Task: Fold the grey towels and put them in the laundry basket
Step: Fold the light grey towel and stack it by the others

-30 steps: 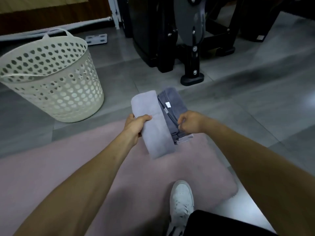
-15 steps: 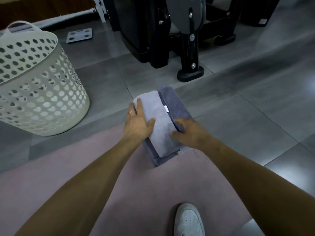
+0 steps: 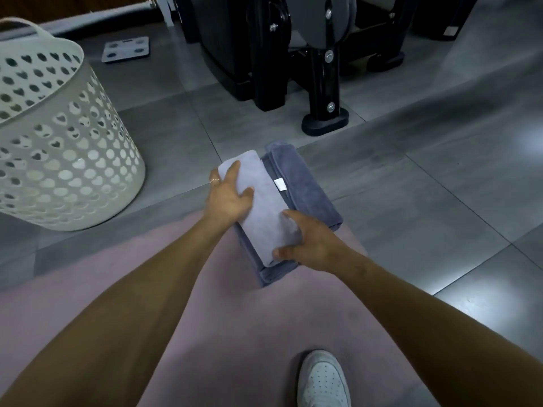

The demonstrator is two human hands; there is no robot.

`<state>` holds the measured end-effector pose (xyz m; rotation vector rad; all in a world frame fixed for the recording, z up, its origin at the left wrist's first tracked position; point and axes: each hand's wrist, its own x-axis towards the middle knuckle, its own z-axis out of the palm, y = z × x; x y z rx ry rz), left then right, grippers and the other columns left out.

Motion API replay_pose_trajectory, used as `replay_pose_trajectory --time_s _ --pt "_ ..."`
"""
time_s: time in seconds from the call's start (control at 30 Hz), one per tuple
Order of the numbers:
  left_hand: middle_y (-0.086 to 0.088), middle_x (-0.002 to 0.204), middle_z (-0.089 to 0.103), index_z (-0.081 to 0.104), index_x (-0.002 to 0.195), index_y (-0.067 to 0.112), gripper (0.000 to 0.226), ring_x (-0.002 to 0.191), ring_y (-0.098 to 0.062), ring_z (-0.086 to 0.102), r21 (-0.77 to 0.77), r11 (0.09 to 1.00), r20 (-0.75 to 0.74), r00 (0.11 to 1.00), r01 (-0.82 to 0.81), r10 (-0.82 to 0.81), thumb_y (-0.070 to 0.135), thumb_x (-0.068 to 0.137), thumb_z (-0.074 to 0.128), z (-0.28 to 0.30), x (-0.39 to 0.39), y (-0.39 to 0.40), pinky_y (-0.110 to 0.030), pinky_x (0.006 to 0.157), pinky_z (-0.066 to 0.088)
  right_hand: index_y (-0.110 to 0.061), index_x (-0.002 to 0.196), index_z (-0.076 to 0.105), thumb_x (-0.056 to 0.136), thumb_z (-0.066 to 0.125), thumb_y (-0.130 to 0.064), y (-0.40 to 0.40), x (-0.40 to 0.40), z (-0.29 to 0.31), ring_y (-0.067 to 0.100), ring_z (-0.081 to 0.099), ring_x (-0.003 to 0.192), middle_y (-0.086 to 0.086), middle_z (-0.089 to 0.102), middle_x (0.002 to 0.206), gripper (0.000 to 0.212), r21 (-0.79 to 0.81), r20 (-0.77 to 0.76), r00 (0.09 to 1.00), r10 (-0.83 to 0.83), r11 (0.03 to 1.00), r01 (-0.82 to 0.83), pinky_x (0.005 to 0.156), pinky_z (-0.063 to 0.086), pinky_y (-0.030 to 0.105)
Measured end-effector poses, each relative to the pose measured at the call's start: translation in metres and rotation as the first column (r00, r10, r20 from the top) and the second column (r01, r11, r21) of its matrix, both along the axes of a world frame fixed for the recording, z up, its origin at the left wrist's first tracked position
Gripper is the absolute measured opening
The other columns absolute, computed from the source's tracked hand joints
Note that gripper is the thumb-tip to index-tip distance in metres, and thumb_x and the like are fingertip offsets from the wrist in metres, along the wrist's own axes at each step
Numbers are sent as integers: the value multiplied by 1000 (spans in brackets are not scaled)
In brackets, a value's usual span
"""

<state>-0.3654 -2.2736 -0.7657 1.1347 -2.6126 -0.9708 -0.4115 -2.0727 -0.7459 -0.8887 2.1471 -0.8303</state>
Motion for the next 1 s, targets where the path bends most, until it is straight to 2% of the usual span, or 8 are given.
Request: replay_pose_trajectory --time_s 0.1,0.2,0.37,0.5,0.6,0.73,0.87,1.0 --pt "-14 149 24 37 146 24 65 126 -25 44 40 997 -165 984 -62 68 21 87 63 9 -6 1 -17 101 30 -11 133 50 89 63 -9 -8 0 4 25 56 113 8 59 124 46 -3 -124 990 -65 998 65 95 46 28" --pt "-13 145 29 38 145 20 62 127 -23 41 20 996 -311 947 -85 87 19 87 62 15 -8 0 -17 103 28 -14 138 49 88 60 -7 -12 -6 12 24 53 121 7 56 132 52 -48 -163 974 -160 987 154 101 41 25" --pt "-20 157 10 26 150 23 63 137 -38 31 -208 975 100 993 82 -62 40 95 51 5 -3 -7 -40 111 31 -9 130 55 93 56 -13 -14 -6 7 30 54 118 12 57 128 37 90 -94 994 -60 994 68 100 45 33" --pt "-12 162 -7 14 153 28 59 148 -35 -6 -541 738 288 914 402 -287 48 100 29 0 7 -3 -49 118 4 -16 131 48 90 50 -25 -11 0 -5 33 39 129 9 39 143 43 93 -434 890 141 989 -112 102 43 42" --pt "-7 162 -14 0 155 30 64 148 -29 -14 -487 701 380 849 521 -367 56 99 18 -10 12 -8 -48 118 -5 -11 140 44 97 44 -27 -4 5 -11 31 40 134 10 39 147 46 104 -576 783 234 971 -214 110 36 44" --pt "-4 161 -15 -4 154 33 63 148 -27 -16 -381 759 399 835 528 -379 55 99 18 -30 17 -32 -48 121 3 -4 150 26 97 20 -45 16 21 -40 28 24 146 13 26 157 67 150 -549 753 362 929 -337 116 28 44" --pt "-3 161 -17 -2 154 32 62 146 -27 -20 -369 776 307 855 511 -418 53 100 21 -53 22 -31 -47 119 4 -3 150 27 94 31 -37 20 23 -65 28 29 144 14 27 157 66 242 -551 722 419 908 -342 111 37 44" --pt "-4 161 -19 -4 154 32 62 146 -28 -23 -308 797 357 840 520 -410 54 100 20 -48 13 -31 -51 120 3 -15 155 1 95 44 -20 9 12 -46 17 3 150 1 -2 163 73 389 -451 730 513 850 -356 121 15 37"
